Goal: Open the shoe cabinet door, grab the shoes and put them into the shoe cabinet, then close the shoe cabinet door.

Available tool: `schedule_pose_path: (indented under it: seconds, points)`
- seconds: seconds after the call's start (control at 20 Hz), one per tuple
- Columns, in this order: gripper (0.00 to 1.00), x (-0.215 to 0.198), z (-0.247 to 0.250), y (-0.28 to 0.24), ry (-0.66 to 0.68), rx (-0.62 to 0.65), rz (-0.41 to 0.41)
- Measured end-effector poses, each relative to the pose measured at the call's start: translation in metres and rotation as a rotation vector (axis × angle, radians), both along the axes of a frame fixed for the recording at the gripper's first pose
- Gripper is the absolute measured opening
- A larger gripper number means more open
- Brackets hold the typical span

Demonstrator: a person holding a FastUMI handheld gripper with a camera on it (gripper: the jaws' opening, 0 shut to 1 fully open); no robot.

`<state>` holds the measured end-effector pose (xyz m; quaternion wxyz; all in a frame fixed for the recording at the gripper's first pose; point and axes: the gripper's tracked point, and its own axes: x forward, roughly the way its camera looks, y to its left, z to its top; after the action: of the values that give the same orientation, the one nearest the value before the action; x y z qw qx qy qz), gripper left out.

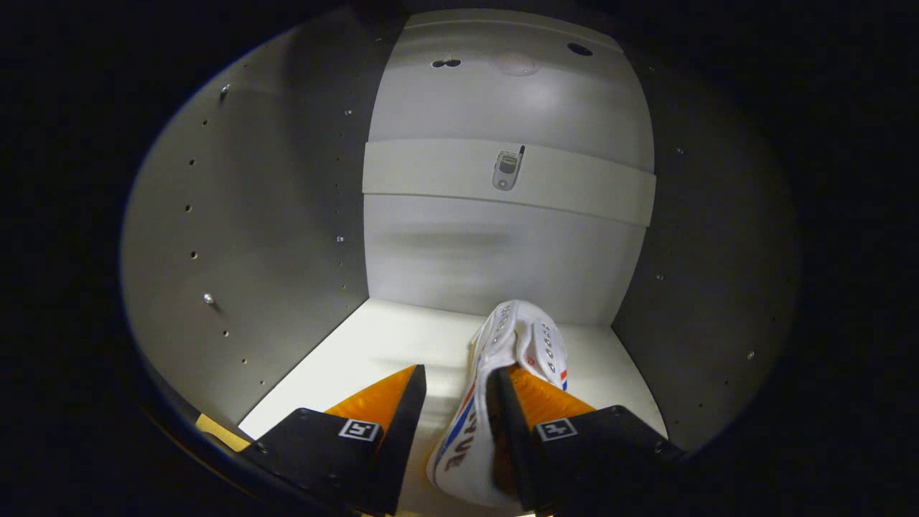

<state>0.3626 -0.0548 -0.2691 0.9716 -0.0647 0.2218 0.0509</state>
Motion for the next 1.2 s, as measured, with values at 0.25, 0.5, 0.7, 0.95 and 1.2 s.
schedule_pose_path:
  seconds: [0.25,0.5,0.7,0.95,1.2]
  points:
    - [0.77,-0.023,0.024,-0.006,-0.038,0.034,-0.034]
    - [1.00,-0.058,0.054,-0.013,-0.079,0.049,-0.062]
    - [1.00,-0.108,0.090,-0.010,-0.142,0.052,-0.072]
    - [0.99,-0.204,0.148,0.004,-0.234,0.070,-0.068]
    - [0.98,-0.307,0.202,-0.005,-0.304,0.140,-0.103]
